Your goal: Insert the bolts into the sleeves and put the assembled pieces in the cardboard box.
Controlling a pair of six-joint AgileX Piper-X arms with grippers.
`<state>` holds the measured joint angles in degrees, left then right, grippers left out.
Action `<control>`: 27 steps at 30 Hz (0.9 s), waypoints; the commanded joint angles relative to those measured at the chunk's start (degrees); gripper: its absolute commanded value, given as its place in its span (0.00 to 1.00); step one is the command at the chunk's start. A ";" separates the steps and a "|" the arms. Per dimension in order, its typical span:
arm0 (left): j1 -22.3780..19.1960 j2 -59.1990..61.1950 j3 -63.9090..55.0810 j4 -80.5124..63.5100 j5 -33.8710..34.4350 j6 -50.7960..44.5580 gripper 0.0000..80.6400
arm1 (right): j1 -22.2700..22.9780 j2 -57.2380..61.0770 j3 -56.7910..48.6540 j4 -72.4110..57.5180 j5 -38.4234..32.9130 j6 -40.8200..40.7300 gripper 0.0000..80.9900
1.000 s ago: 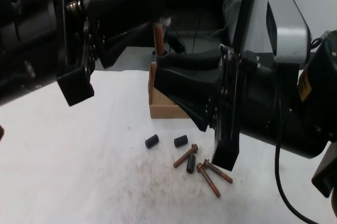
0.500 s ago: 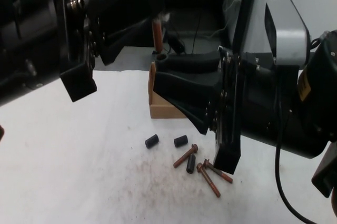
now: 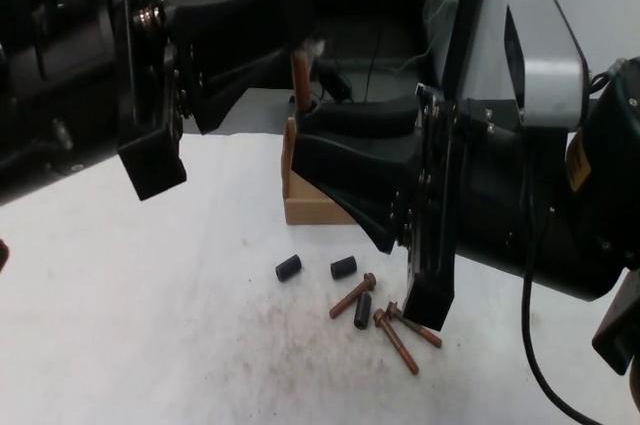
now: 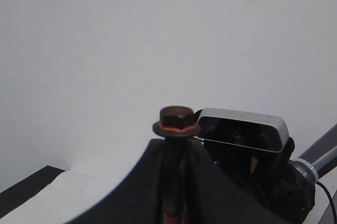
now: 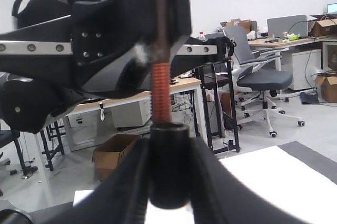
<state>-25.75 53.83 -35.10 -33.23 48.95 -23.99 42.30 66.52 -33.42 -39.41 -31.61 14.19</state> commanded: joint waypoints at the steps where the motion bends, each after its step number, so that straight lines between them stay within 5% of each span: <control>1: 0.13 0.43 -0.86 -0.43 0.43 0.04 0.00 | -0.12 -0.05 -0.12 -0.23 0.42 -0.86 0.01; 22: 0.13 1.60 -0.86 -0.43 -0.54 0.04 0.01 | -0.21 -0.05 -0.12 -0.23 -0.08 -0.88 0.01; 27: 0.13 1.60 -0.86 -0.43 1.52 0.48 0.20 | -0.21 -0.05 -0.12 -0.23 -0.08 -0.88 0.01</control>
<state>-25.75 55.24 -35.19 -32.99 49.31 -23.89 42.30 66.52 -33.35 -39.20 -31.46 13.75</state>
